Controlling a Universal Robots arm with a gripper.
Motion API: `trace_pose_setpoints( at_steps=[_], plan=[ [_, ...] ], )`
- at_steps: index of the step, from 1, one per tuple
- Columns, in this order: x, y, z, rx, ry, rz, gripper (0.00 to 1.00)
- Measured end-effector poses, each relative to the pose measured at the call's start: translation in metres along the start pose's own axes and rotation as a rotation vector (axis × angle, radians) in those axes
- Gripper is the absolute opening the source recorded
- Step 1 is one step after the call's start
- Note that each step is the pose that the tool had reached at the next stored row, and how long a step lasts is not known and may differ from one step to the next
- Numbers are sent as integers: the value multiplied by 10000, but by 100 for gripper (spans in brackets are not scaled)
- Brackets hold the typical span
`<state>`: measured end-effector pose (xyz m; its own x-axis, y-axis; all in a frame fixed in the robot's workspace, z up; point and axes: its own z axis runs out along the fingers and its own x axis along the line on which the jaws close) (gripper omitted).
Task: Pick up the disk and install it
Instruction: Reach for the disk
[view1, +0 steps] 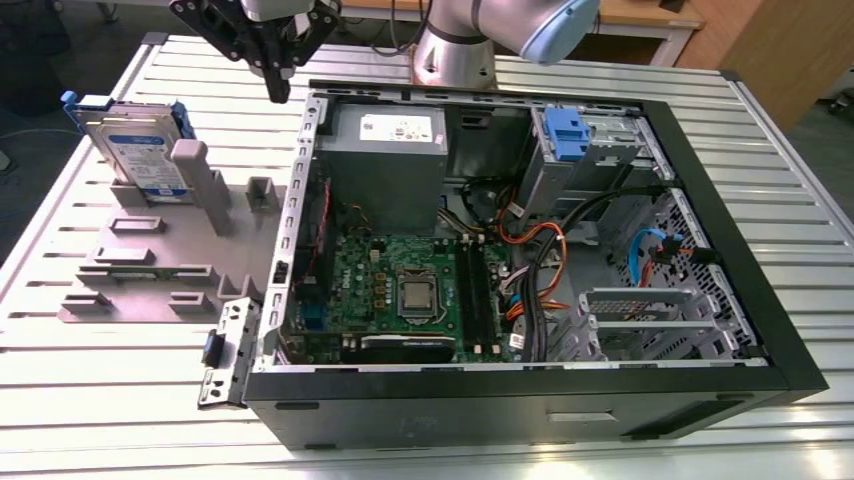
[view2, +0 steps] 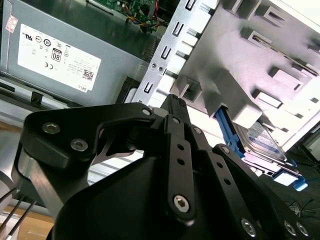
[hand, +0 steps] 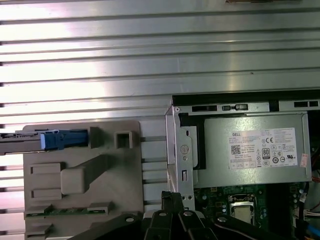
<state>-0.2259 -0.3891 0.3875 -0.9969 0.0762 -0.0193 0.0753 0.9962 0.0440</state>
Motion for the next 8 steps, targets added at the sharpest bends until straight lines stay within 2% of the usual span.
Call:
trace_pose_setpoints(
  at_steps=[8],
  plan=[
    [18,-1,0,1,1,0,11]
  ],
)
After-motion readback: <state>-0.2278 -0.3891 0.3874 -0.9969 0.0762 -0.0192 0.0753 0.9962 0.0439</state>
